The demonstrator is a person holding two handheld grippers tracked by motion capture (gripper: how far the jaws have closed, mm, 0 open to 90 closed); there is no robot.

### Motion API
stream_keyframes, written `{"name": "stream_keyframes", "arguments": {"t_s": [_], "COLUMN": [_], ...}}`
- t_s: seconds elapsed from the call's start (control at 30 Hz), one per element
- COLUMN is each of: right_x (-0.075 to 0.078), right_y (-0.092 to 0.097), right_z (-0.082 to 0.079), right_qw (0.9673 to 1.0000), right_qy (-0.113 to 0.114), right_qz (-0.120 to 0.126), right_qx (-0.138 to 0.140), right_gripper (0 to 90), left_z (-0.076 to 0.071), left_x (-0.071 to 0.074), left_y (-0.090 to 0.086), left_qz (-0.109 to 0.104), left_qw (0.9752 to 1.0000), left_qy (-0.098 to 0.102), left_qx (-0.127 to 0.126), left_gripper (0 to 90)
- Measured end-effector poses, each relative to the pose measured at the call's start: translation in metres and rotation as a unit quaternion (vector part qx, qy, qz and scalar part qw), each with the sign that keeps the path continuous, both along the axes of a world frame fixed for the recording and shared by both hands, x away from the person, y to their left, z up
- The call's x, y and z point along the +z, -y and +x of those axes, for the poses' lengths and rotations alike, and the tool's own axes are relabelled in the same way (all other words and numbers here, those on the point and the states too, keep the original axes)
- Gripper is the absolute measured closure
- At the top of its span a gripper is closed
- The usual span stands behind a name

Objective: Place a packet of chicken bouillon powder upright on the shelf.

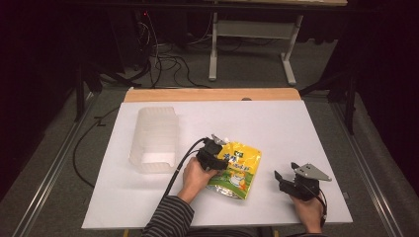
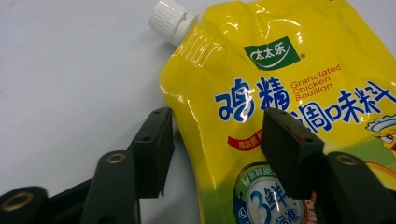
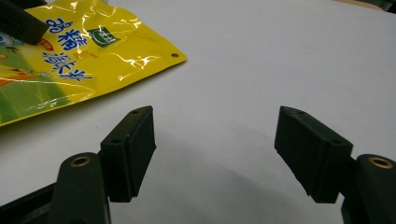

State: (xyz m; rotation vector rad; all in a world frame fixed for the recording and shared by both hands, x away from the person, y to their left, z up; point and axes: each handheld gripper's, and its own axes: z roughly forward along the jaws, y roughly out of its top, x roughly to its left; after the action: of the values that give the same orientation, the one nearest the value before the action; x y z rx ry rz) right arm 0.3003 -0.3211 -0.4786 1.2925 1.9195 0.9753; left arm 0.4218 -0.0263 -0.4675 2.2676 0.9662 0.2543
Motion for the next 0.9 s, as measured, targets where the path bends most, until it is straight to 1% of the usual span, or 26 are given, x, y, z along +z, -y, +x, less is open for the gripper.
{"name": "stream_keyframes", "arguments": {"t_s": [0.07, 0.17, 0.2, 0.23, 0.33, 0.43, 0.5, 0.63, 0.67, 0.77, 0.8, 0.83, 0.9], "right_x": [0.000, 0.000, 0.000, 0.000, 0.000, 0.000, 0.000, 0.000, 0.000, 0.000, 0.000, 0.000, 0.000], "right_y": [0.000, 0.000, 0.000, -0.001, -0.003, -0.001, 0.000, -0.001, -0.001, -0.001, -0.001, -0.001, 0.000], "right_z": [0.000, 0.000, 0.000, 0.000, 0.000, 0.000, 0.000, 0.000, 0.000, 0.000, 0.000, 0.000, 0.000], "right_qw": [1.0000, 1.0000, 1.0000, 1.0000, 0.9999, 1.0000, 1.0000, 1.0000, 1.0000, 1.0000, 1.0000, 1.0000, 1.0000], "right_qy": [0.000, -0.001, 0.000, 0.000, -0.002, -0.001, 0.000, -0.001, -0.001, -0.001, -0.001, -0.001, 0.000], "right_qz": [-0.001, 0.000, -0.001, -0.002, -0.010, -0.005, -0.001, -0.005, -0.005, -0.003, -0.003, -0.003, -0.001], "right_qx": [0.000, 0.001, 0.001, 0.001, -0.001, 0.000, 0.000, 0.002, 0.002, 0.001, 0.001, 0.001, 0.001], "right_gripper": [29.3, 29.3, 29.3, 29.3, 29.3, 29.1, 29.2, 29.1, 29.1, 29.1, 29.1, 29.1, 29.1], "left_z": [0.000, -0.002, -0.003, -0.003, -0.006, -0.007, -0.007, -0.009, -0.010, -0.011, -0.014, -0.014, -0.016], "left_x": [0.001, 0.001, 0.001, 0.002, 0.002, 0.002, 0.002, 0.005, 0.007, 0.015, 0.022, 0.022, 0.029], "left_y": [0.000, 0.001, 0.001, 0.001, 0.003, 0.004, 0.004, 0.003, 0.002, -0.002, -0.005, -0.005, -0.009], "left_qz": [-0.001, -0.005, -0.008, -0.009, -0.012, -0.011, -0.012, -0.016, -0.020, -0.047, -0.059, -0.059, -0.071], "left_qw": [1.0000, 0.9999, 0.9998, 0.9997, 0.9993, 0.9989, 0.9988, 0.9984, 0.9983, 0.9972, 0.9962, 0.9962, 0.9950], "left_qy": [-0.003, -0.006, -0.009, -0.009, -0.009, -0.005, -0.003, 0.008, 0.010, 0.016, 0.024, 0.024, 0.038], "left_qx": [0.000, -0.010, -0.018, -0.022, -0.035, -0.045, -0.048, -0.053, -0.054, -0.056, -0.059, -0.059, -0.059], "left_gripper": [47.0, 56.9, 60.2, 65.5, 76.4, 82.8, 83.3, 84.4, 84.4, 84.8, 84.9, 85.0, 85.0]}}
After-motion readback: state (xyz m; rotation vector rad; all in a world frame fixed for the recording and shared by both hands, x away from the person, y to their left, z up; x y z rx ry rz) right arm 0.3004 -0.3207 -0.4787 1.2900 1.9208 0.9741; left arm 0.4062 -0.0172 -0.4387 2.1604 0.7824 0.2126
